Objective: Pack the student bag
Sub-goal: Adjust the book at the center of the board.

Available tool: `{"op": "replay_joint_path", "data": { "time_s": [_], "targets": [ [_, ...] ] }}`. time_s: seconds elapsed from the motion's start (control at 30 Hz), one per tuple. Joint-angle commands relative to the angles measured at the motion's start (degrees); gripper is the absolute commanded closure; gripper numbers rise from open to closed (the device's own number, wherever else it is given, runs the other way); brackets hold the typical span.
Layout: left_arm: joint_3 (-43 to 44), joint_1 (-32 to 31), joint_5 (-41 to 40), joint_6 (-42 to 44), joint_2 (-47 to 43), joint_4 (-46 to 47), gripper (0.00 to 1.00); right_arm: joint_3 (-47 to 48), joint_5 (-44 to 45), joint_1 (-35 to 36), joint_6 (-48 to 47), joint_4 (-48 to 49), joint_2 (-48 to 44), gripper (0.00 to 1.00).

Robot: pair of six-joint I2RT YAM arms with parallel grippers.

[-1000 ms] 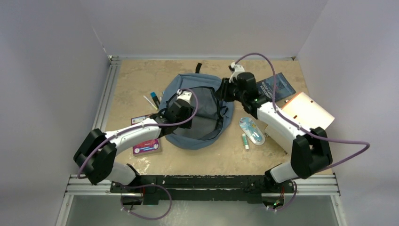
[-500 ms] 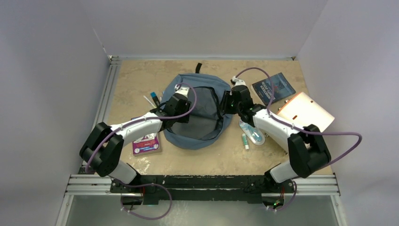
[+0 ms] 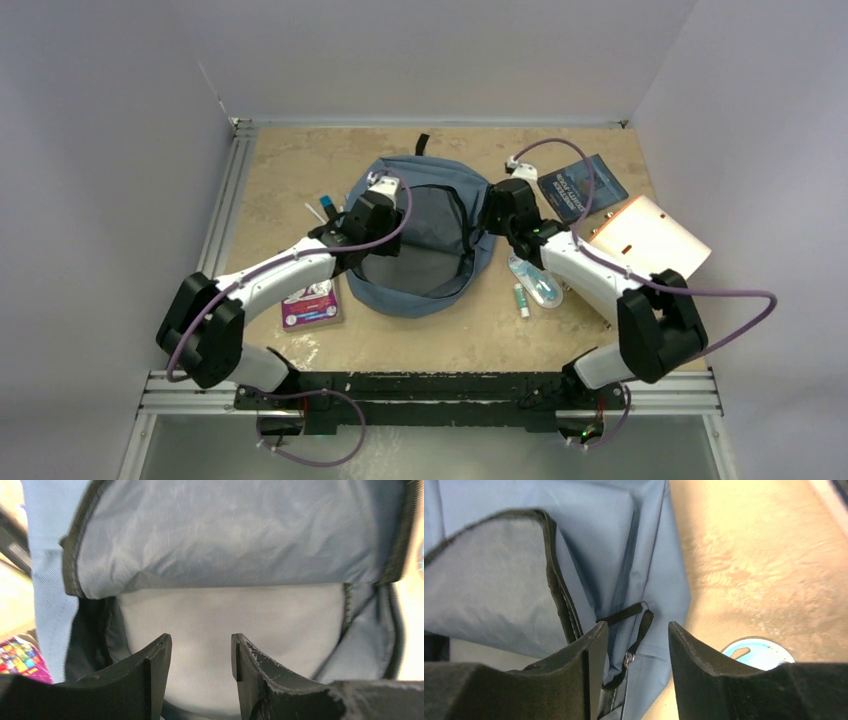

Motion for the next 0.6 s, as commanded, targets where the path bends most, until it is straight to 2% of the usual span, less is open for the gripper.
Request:
{"op": "replay_joint_path", "data": {
  "time_s": [0.0,0.07,0.1,0.3,0.43,0.57],
  "targets": [
    [7.3,0.6,1.3,2.6,-5.8,-1.3,0.53,3.2,8.8,-0.5,2.6,2.0,-4.3,0.41],
    [9.6,0.8,1.7,4.2,-6.7,-2.3,0.52,4.9,11.9,-0.8,3.5,2.0,-3.7,0.17],
    [10.8,0.9,1.9,5.1,-6.9,-2.5,0.52,6.2,12.9,-1.4,3.3,1.7,-2.7,0.14],
    [14.6,2.2,5.0,8.3,-5.4,-3.6,0.48,17.3,14.5,-7.0,2.0,-1.2,7.4,0.11],
    [17.6,2.5,7.0,11.2,-3.2,-5.8,0.48,27.5,12.8,-11.2,0.2,-7.6,15.9,0.11],
    [15.8,3.9,8.4,12.0,-3.1,-5.2,0.48,35.7,16.4,-13.8,-1.8,-12.8,24.2,0.11]
  ]
}}
